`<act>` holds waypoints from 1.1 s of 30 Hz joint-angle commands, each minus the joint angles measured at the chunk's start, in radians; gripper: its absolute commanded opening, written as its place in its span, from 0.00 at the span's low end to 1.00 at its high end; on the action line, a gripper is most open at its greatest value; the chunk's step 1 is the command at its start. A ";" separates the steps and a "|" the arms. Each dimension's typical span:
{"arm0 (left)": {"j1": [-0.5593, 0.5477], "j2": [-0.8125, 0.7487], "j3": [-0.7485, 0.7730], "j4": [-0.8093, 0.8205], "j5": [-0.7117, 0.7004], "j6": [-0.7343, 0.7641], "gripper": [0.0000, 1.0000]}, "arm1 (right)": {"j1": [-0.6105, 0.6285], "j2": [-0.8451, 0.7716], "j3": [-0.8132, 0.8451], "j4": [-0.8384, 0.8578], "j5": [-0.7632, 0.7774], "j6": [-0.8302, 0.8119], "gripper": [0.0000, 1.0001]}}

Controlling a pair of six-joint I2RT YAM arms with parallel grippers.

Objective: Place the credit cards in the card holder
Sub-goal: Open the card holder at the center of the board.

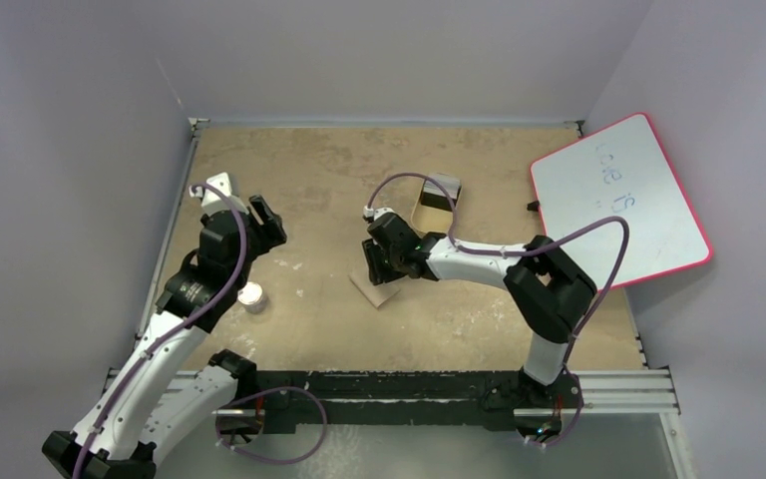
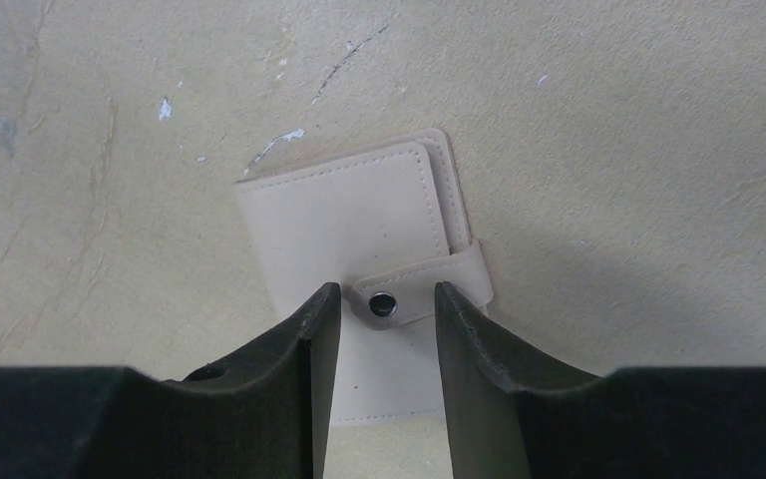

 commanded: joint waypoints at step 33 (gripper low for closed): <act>0.003 0.054 -0.008 0.019 -0.008 -0.008 0.61 | -0.080 -0.167 -0.130 0.170 -0.071 0.116 0.00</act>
